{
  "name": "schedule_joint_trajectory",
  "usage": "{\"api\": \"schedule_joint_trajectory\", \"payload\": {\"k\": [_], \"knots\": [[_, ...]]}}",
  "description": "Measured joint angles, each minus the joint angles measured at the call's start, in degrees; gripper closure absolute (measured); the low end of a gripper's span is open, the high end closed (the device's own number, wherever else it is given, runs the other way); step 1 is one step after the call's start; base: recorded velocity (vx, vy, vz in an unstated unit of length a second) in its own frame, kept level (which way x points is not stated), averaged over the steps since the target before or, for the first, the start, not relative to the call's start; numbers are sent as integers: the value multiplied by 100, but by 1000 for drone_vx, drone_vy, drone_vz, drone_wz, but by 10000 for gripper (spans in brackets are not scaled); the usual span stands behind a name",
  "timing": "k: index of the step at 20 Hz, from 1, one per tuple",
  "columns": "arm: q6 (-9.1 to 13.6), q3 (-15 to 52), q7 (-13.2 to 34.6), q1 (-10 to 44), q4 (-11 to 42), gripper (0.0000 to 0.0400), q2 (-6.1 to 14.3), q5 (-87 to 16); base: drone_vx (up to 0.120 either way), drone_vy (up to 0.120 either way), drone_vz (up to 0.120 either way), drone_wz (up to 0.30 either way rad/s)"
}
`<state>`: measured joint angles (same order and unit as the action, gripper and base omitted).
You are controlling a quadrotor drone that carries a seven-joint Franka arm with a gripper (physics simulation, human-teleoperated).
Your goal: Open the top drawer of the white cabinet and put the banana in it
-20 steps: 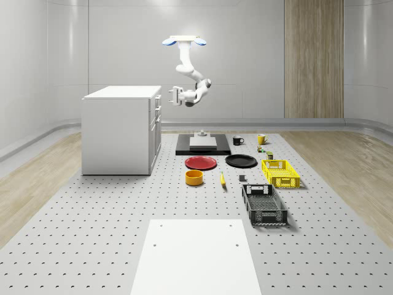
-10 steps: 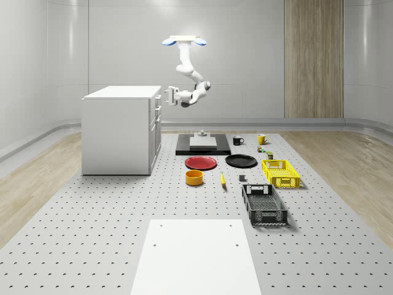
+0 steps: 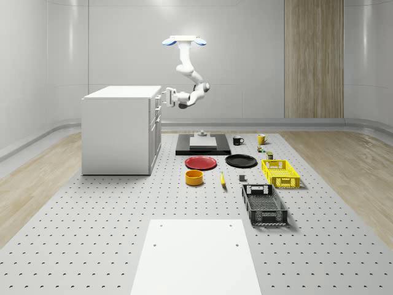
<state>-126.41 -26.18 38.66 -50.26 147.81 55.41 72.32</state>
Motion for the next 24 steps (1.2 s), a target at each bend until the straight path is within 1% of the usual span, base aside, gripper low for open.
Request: {"api": "schedule_joint_trajectory", "payload": {"k": [7, 11, 16, 24], "knots": [[-37, 215, -123, 32, -79, 0, -215, 301, 0, 0, 0, 0], [31, 219, -221, 51, -200, 0, -419, 407, 0, 0, 0, 0], [96, 271, -319, 98, -305, 0, -619, 547, 0, 0, 0, 0], [212, 377, -449, 254, -318, 0, -770, 719, 0, 0, 0, 0]]}}
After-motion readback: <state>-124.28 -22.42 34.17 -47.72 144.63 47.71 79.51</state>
